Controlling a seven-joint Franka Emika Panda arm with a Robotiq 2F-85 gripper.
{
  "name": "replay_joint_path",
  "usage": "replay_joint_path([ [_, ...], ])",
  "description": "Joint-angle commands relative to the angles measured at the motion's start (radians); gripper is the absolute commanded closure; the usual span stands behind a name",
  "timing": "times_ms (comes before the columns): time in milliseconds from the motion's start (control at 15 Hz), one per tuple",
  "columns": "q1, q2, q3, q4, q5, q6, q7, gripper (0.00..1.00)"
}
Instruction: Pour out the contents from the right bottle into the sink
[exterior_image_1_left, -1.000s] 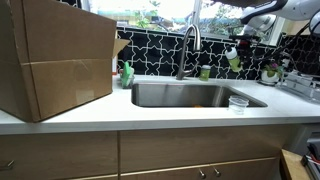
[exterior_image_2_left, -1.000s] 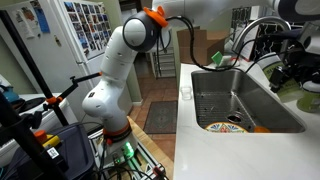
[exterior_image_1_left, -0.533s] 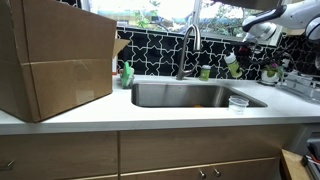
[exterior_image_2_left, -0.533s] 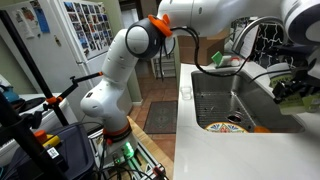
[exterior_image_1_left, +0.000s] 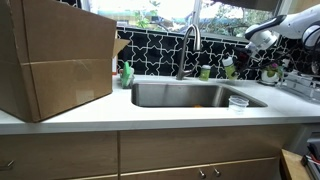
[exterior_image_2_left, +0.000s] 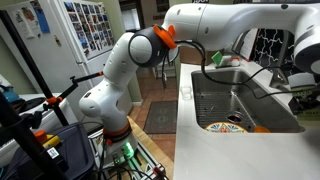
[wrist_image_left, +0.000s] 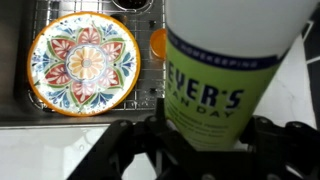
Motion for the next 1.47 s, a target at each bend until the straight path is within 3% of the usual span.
replay_joint_path([
  [0,-0.041,0.03,0.041,0.008,0.085,0.068,0.042,0.62],
  [400,-0.079,0.067,0.084,0.007,0.208,0.141,0.077,0.62],
  [1400,-0.15,0.179,0.142,0.039,0.484,0.187,0.107,0.62],
])
